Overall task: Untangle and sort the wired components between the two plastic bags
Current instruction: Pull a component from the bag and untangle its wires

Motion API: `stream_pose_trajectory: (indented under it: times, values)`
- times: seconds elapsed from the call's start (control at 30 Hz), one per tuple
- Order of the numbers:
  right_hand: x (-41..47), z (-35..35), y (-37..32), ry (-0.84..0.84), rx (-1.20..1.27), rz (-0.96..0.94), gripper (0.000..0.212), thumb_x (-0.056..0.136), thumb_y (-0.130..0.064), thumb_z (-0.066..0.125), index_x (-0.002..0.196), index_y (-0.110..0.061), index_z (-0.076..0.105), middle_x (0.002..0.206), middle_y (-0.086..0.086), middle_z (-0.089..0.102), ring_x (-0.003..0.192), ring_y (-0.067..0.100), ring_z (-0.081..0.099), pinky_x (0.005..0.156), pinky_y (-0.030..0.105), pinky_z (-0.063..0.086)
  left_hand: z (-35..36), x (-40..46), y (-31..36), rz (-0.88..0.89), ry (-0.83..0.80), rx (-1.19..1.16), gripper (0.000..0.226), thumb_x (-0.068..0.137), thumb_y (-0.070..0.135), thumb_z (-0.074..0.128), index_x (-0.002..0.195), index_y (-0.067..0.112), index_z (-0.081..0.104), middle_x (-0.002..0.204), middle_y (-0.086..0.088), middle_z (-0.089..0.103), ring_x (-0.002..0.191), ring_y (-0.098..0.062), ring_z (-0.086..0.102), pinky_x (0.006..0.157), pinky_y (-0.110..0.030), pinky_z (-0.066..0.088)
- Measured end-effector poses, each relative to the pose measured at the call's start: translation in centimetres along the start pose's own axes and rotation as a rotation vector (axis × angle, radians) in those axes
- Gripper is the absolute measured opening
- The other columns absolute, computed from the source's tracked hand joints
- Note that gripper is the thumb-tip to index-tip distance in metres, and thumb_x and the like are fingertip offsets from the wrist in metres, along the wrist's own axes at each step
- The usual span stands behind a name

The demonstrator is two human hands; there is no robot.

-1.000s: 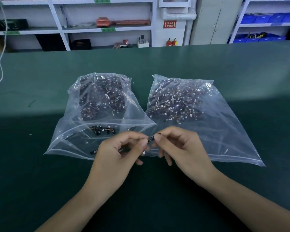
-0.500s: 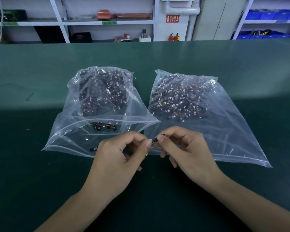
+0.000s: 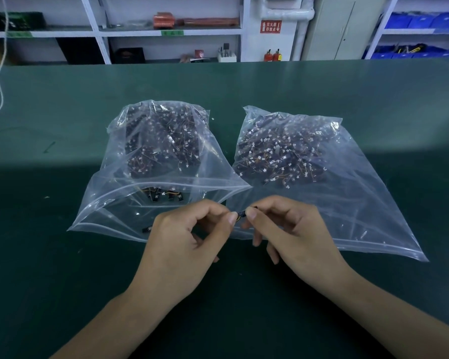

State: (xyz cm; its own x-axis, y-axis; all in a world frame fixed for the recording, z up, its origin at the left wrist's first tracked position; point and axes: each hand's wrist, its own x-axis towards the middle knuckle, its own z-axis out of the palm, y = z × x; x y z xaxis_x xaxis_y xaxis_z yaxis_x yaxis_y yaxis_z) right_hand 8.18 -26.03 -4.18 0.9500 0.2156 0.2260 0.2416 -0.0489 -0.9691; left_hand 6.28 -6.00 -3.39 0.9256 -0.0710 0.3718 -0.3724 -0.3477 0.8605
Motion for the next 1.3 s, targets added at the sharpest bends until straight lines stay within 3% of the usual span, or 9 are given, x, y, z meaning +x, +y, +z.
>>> stream_pose_trajectory:
  times: [0.17,0.23,0.4,0.5,0.6,0.73,0.97,1.2,1.3]
  values:
    - [0.0,-0.1,0.2,-0.001,-0.019,0.013,0.016,0.097,-0.040,0.070,0.093,-0.027,0.078,0.087,0.007,0.076,0.061,0.044,0.063,0.042,0.030,0.047,0.0,0.0,-0.1,0.013,0.002,0.011,0.018,0.094,0.043,0.067,0.088,0.030,0.077,0.072,0.004,0.069,0.062,-0.022,0.069,0.050,-0.022,0.057]
    - [0.0,-0.2,0.2,0.001,-0.005,0.007,0.016,0.097,-0.039,0.070,0.093,-0.026,0.078,0.088,0.006,0.076,0.060,0.034,0.065,0.041,0.029,0.047,0.0,0.0,-0.2,0.018,0.004,0.014,0.017,0.095,0.043,0.067,0.088,0.030,0.077,0.072,0.003,0.069,0.063,-0.023,0.069,0.050,-0.023,0.058]
    - [0.0,-0.3,0.4,-0.017,-0.023,-0.002,0.017,0.096,-0.038,0.070,0.093,-0.024,0.078,0.085,0.004,0.075,0.059,0.026,0.066,0.041,0.030,0.048,0.0,0.1,-0.6,0.034,0.003,0.032,0.014,0.100,0.039,0.072,0.089,0.032,0.077,0.075,0.004,0.070,0.066,-0.021,0.071,0.050,-0.024,0.058]
    - [0.1,-0.7,0.3,0.014,-0.163,-0.058,0.018,0.092,-0.044,0.073,0.104,-0.031,0.080,0.092,-0.003,0.077,0.069,0.013,0.067,0.059,0.030,0.054,-0.1,0.1,-0.7,0.042,0.027,0.020,0.010,0.097,0.038,0.072,0.092,0.032,0.079,0.079,0.006,0.073,0.073,-0.019,0.073,0.049,-0.024,0.059]
    - [0.5,-1.9,0.5,-0.013,-0.590,-0.207,0.041,0.086,-0.047,0.082,0.123,-0.034,0.072,0.108,-0.015,0.071,0.092,0.013,0.066,0.080,0.015,0.046,-0.5,0.4,-0.9,0.119,0.102,0.085,0.013,0.095,0.029,0.072,0.103,0.025,0.082,0.086,0.012,0.073,0.075,-0.016,0.074,0.049,-0.022,0.058]
    - [0.8,-2.9,0.5,-0.120,-0.839,-0.306,0.035,0.083,-0.033,0.088,0.116,-0.032,0.075,0.114,-0.016,0.065,0.108,0.012,0.061,0.098,0.038,0.048,-1.1,0.8,-1.2,0.239,0.145,0.252,0.019,0.100,0.022,0.069,0.114,0.022,0.081,0.097,0.019,0.071,0.077,-0.015,0.071,0.056,-0.027,0.058]
    - [0.9,-3.3,0.9,-0.066,-0.754,-0.328,0.021,0.091,-0.005,0.078,0.104,-0.022,0.080,0.097,-0.014,0.069,0.091,0.009,0.067,0.081,0.032,0.057,-0.9,0.7,-1.4,0.372,0.087,0.307,0.006,0.096,0.017,0.081,0.102,0.016,0.082,0.095,0.016,0.076,0.081,-0.013,0.073,0.067,-0.029,0.055]
    - [1.0,-3.2,0.5,0.077,-0.674,-0.369,0.019,0.089,-0.001,0.083,0.100,-0.016,0.082,0.093,-0.016,0.077,0.087,-0.003,0.070,0.081,0.010,0.050,-0.7,0.7,-2.1,0.442,-0.070,0.345,0.007,0.097,0.019,0.079,0.102,0.019,0.083,0.092,0.011,0.073,0.080,-0.009,0.069,0.067,-0.029,0.055]
    - [1.0,-3.1,0.7,0.092,-0.638,-0.326,0.017,0.089,-0.003,0.083,0.099,-0.017,0.082,0.089,-0.019,0.077,0.085,-0.004,0.072,0.077,0.011,0.051,-0.6,0.6,-2.2,0.447,-0.072,0.348,0.007,0.098,0.021,0.077,0.102,0.021,0.082,0.094,0.013,0.071,0.080,-0.010,0.068,0.066,-0.031,0.054]
